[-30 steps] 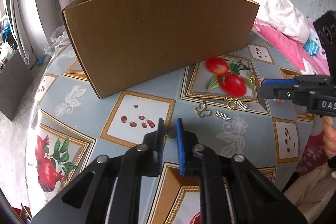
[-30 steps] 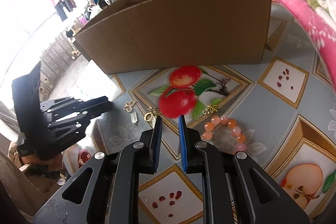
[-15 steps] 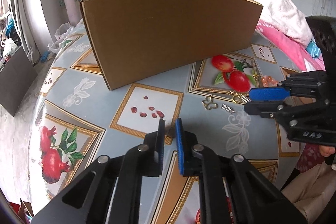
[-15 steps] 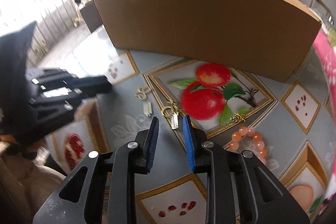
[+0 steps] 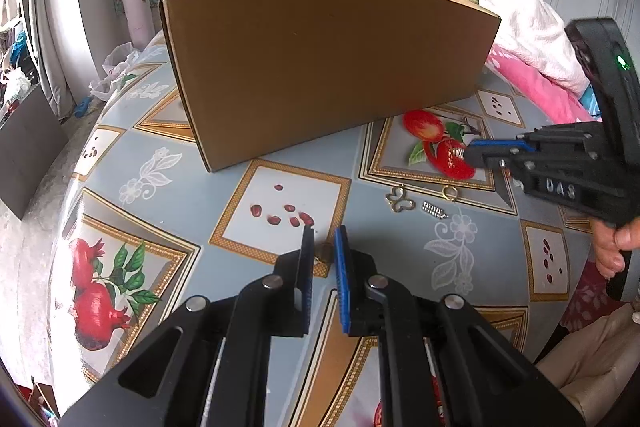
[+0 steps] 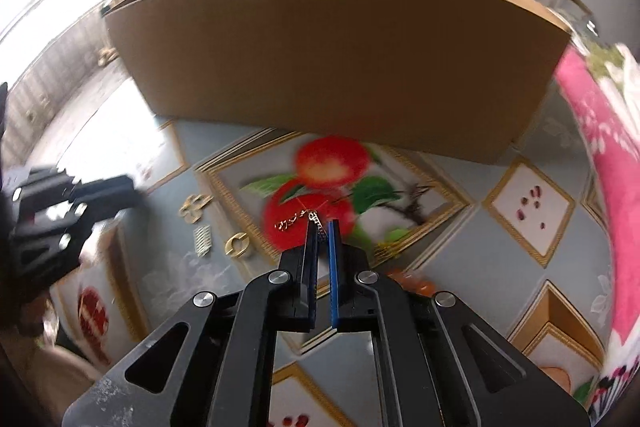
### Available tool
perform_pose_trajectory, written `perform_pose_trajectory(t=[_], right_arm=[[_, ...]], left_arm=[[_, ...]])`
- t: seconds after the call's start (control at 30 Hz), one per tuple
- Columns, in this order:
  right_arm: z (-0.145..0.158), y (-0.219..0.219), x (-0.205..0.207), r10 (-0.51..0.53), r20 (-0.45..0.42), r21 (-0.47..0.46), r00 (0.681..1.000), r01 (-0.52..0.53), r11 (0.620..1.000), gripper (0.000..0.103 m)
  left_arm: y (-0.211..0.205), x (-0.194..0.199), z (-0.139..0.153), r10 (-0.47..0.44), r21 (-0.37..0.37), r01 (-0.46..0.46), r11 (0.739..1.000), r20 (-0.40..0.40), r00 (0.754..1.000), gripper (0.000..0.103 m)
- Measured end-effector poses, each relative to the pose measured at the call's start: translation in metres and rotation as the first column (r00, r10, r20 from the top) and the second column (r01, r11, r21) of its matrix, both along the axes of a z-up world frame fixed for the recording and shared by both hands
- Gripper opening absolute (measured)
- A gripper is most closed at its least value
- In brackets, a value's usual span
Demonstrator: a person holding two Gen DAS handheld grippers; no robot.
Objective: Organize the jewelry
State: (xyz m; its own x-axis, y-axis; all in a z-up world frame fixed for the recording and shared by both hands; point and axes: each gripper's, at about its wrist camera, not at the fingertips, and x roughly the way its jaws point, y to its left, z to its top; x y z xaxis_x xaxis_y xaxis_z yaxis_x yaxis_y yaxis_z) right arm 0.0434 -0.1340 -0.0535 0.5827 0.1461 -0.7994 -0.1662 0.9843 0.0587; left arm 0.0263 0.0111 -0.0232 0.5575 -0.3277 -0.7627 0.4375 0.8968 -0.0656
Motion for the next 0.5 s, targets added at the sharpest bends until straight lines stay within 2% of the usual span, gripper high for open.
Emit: perform_pose_trajectory(t=[0.07, 0.13, 0.17, 0.3, 0.5], right_arm=[[0.003, -0.011, 0.002, -0.005, 0.003, 0.077, 1.000, 0.005, 0.997, 0.010], [0.012, -0.016, -0.003, 0.017, 0.029, 0.123, 0.999, -0.020, 0.992, 0.024], [0.014, -0.015, -0.005, 0.032, 0.037, 0.132, 0.999, -0.037, 0.991, 0.026], [0.011, 0.011, -0.013, 0.120, 0.029, 0.144, 0.992, -0.123, 0.982, 0.027], [-0.001, 0.033, -0.007, 0.159, 0.001, 0.100, 0.987, -0.158, 0.982, 0.027]], left_arm=[[0.000, 0.000, 0.000, 0.001, -0.003, -0.001, 1.000, -0.001, 1.000, 0.010], [0.001, 0.000, 0.000, 0.001, -0.004, -0.001, 1.000, -0.001, 1.000, 0.010], [0.001, 0.000, 0.000, 0.002, -0.005, -0.002, 1.000, -0.002, 1.000, 0.010], [0.001, 0.001, 0.000, 0.001, -0.007, -0.001, 1.000, -0.002, 1.000, 0.010], [0.001, 0.000, 0.000, 0.002, -0.008, -0.002, 1.000, -0.002, 1.000, 0.010]])
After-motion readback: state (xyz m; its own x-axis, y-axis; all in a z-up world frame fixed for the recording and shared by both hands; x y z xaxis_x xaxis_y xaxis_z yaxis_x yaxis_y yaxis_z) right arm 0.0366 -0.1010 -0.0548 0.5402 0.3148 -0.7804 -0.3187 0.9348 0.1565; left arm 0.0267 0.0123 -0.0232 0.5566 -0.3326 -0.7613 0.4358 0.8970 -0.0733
